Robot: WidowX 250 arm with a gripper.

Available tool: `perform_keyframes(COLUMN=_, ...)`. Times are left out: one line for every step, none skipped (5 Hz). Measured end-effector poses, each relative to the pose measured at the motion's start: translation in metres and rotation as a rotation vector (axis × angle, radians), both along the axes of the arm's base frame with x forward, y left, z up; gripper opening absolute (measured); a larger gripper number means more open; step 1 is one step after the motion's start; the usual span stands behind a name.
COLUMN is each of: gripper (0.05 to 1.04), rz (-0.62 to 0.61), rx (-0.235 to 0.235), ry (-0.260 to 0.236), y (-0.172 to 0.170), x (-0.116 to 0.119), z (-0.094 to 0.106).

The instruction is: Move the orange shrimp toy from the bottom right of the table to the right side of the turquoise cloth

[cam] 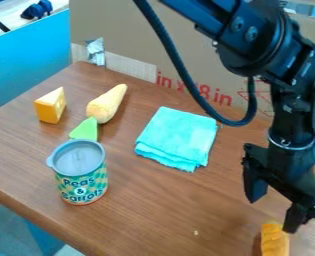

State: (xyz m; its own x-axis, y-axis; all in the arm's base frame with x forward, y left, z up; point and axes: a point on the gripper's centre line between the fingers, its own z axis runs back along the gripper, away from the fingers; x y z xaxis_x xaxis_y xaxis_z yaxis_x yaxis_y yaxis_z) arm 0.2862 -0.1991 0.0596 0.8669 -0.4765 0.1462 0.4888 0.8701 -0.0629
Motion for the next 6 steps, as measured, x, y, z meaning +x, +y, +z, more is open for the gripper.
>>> perform_keyframes(gripper=1.001, rz=-0.003, rx=-0.035, ry=0.002, y=-0.01, x=0.001, z=-0.002)
perform_keyframes(gripper=1.001, rz=-0.001, rx=-0.05, ry=0.02, y=-0.019, x=0.0, z=-0.008)
perform_keyframes(gripper=1.001, rz=0.009, rx=-0.014, ry=0.083, y=-0.021, x=-0.002, z=-0.016)
perform_keyframes(gripper=1.001, rz=0.015, rx=0.03, ry=0.151, y=-0.017, x=-0.008, z=-0.028)
perform_keyframes(gripper=1.001, rz=0.027, rx=0.06, ry=0.189, y=-0.015, x=-0.011, z=-0.027)
perform_keyframes(gripper=1.001, rz=0.009, rx=0.06, ry=0.198, y=-0.015, x=-0.013, z=-0.027)
